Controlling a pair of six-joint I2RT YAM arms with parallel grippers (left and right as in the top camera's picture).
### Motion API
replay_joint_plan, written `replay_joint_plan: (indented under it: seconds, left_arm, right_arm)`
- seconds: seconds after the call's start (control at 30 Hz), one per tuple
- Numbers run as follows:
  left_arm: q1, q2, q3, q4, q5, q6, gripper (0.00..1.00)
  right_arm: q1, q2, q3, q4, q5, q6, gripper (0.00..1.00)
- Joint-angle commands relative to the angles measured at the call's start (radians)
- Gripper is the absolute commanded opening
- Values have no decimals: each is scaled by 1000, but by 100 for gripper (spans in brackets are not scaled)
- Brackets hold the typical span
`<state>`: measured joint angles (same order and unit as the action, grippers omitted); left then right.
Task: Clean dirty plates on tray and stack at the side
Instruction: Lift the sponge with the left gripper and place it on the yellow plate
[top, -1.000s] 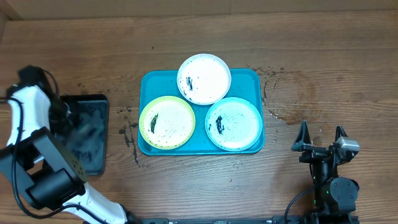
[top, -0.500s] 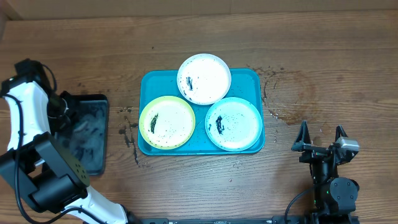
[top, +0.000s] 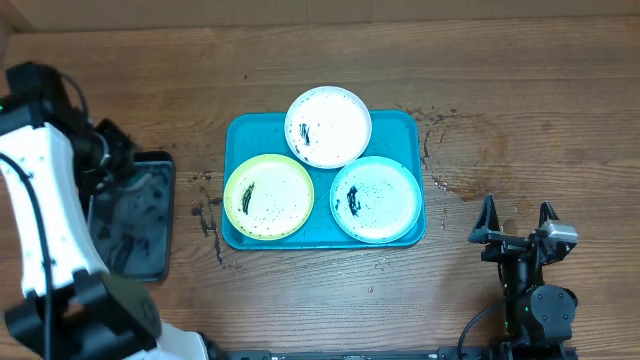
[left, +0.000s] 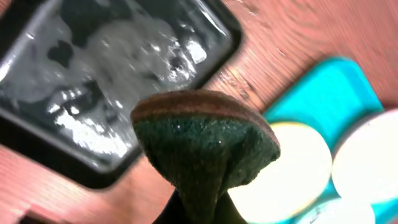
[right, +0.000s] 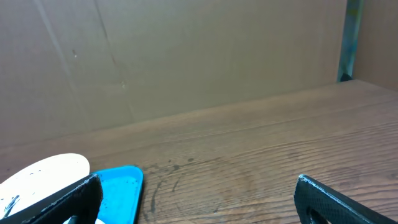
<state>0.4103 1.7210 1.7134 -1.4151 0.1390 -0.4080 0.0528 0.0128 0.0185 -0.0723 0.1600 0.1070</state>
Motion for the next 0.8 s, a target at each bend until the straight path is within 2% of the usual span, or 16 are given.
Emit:
replay_joint_plan:
  seconds: [0.0, 0.13, 0.27, 0.37, 0.7, 0.77]
  left_arm:
    - [-151, -34, 2, -47, 51, 37, 4]
    - [-346, -32, -105, -19, 91, 65, 4]
    - [-512, -32, -269, 114, 87, 63, 4]
    - [-588, -20, -372, 224, 78, 31, 4]
    - [-646, 11, -599, 594, 13, 10, 4]
    - [-646, 11, -629, 642, 16, 10, 7]
  right_arm:
    - [-4, -10, -11, 4, -5, -3, 100]
    - [-4, -10, -11, 4, -5, -3, 100]
    - [-4, -10, -11, 4, -5, -3, 100]
    - [-4, -10, -11, 4, -5, -3, 100]
    - [-4, -10, -11, 4, -5, -3, 100]
    - [-4, -10, -11, 4, -5, -3, 100]
